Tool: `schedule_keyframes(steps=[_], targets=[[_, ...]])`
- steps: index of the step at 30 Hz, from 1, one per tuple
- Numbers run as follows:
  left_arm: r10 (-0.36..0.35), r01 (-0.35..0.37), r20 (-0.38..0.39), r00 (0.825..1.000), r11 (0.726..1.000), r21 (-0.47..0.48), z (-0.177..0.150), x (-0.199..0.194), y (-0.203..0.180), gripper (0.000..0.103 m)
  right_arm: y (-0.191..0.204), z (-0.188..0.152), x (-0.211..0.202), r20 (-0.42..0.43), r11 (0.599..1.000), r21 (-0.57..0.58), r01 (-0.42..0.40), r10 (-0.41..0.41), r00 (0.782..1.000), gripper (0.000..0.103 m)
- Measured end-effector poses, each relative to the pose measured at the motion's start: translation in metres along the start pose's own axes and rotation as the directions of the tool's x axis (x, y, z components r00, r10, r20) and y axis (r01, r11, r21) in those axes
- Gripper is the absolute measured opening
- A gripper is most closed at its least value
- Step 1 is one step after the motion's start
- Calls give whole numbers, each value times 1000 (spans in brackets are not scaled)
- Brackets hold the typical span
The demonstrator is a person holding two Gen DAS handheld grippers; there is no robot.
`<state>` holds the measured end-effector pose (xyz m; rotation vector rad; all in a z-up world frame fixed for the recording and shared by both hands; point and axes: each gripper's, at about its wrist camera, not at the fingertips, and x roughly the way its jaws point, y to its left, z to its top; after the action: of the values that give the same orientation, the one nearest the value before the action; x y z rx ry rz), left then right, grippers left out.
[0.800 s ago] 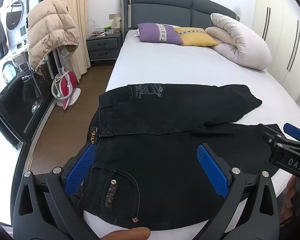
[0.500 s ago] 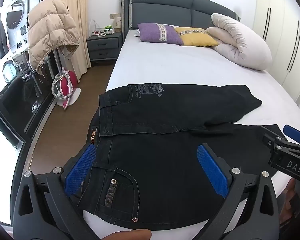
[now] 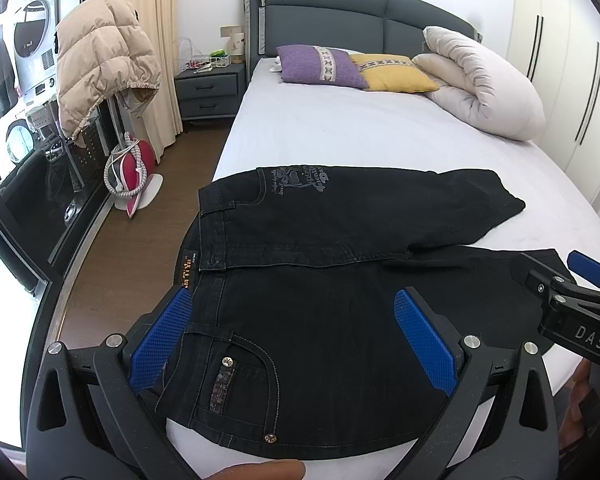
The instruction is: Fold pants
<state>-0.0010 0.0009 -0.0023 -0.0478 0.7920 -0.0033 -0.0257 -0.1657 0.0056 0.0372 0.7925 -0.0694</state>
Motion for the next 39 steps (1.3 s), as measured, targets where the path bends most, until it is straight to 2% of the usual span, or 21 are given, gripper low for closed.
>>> schedule_keyframes(steps=[39], targets=[[-4,4,-3,1000,1000,-3,1,1,0,103,4,-2,3,-13,1000,-11,-5,5,1000,103]])
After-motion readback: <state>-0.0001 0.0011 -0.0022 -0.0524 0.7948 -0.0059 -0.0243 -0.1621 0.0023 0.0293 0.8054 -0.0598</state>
